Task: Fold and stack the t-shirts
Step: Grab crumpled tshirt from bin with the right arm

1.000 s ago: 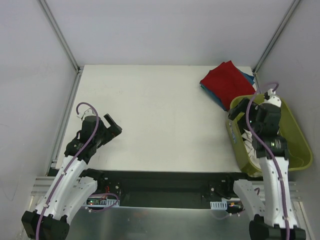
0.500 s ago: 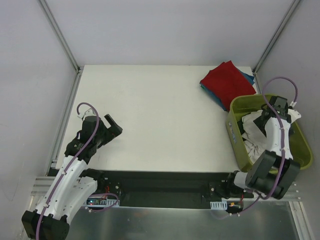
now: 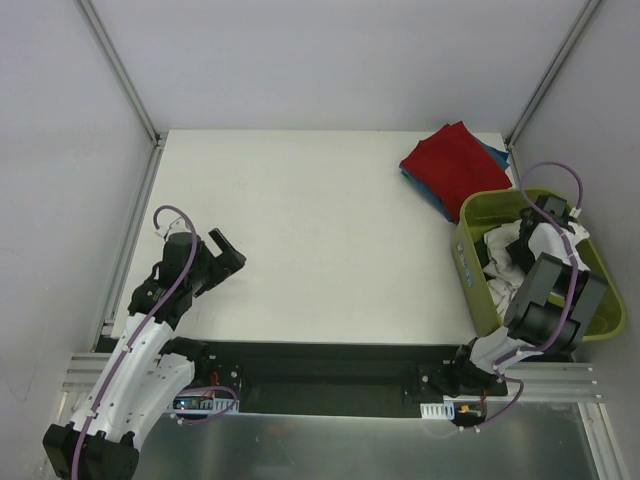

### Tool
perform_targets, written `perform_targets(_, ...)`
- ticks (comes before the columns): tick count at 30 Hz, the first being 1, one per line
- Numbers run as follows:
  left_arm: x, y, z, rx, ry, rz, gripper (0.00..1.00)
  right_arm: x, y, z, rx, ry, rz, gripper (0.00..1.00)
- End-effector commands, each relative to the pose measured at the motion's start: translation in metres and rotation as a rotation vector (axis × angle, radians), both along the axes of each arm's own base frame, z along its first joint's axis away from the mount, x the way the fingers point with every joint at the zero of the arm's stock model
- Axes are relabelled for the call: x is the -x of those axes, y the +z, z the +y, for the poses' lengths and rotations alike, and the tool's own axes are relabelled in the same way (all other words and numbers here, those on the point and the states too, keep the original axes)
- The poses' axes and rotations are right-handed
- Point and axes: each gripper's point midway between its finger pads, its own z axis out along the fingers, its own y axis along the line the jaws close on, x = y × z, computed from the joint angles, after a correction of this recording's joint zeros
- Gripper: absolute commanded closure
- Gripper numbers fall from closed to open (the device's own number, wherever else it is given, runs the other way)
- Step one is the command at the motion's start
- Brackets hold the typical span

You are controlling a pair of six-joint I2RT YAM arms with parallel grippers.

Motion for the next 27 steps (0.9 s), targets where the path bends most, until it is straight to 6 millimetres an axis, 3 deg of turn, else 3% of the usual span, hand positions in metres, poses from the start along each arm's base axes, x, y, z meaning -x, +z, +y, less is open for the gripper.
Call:
perform_targets(1, -0.001, 0.017, -0.007, 0.034, -0.037, -0.065, 0.01, -0.016, -0.002, -0.001, -0.012, 0.001, -0.105, 0.53)
perform_targets(3, 0.001, 0.017, -0.010, 0.047, -0.048, -0.070, 0.01, -0.020, 0.002, 0.000, -0.011, 0.010, -0.148, 0.75)
perform_targets(5, 0.004, 0.017, -0.010, 0.049, -0.051, -0.078, 0.01, -0.022, 0.016, 0.004, -0.019, 0.035, -0.195, 0.84)
perform_targets(8, 0.009, 0.017, -0.013, 0.073, -0.066, -0.075, 0.01, -0.017, 0.055, 0.008, 0.010, 0.066, -0.256, 0.99)
perform_targets(12, 0.009, 0.021, -0.013, 0.074, -0.062, -0.080, 0.01, -0.005, 0.144, 0.008, 0.152, 0.100, -0.426, 0.99)
perform_targets(15, 0.006, 0.018, -0.011, 0.064, -0.052, -0.068, 0.01, 0.006, 0.194, 0.019, 0.209, 0.122, -0.556, 0.99)
perform_targets(18, 0.007, 0.015, -0.013, 0.061, -0.067, -0.050, 0.01, 0.015, 0.235, 0.028, 0.247, 0.147, -0.649, 0.99)
perform_targets(20, 0.007, 0.012, -0.012, 0.055, -0.063, -0.038, 0.01, 0.020, 0.241, 0.030, 0.249, 0.157, -0.637, 0.99)
perform_targets(23, 0.004, 0.016, -0.011, 0.053, -0.055, -0.050, 0.01, 0.011, 0.269, 0.045, 0.231, 0.253, -0.711, 0.99)
perform_targets(26, 0.003, 0.020, -0.012, 0.062, -0.053, -0.054, 0.01, -0.005, 0.318, 0.085, 0.157, 0.466, -0.864, 0.99)
perform_targets(27, 0.003, 0.018, -0.013, 0.063, -0.056, -0.045, 0.01, -0.008, 0.344, 0.107, 0.117, 0.563, -0.945, 0.99)
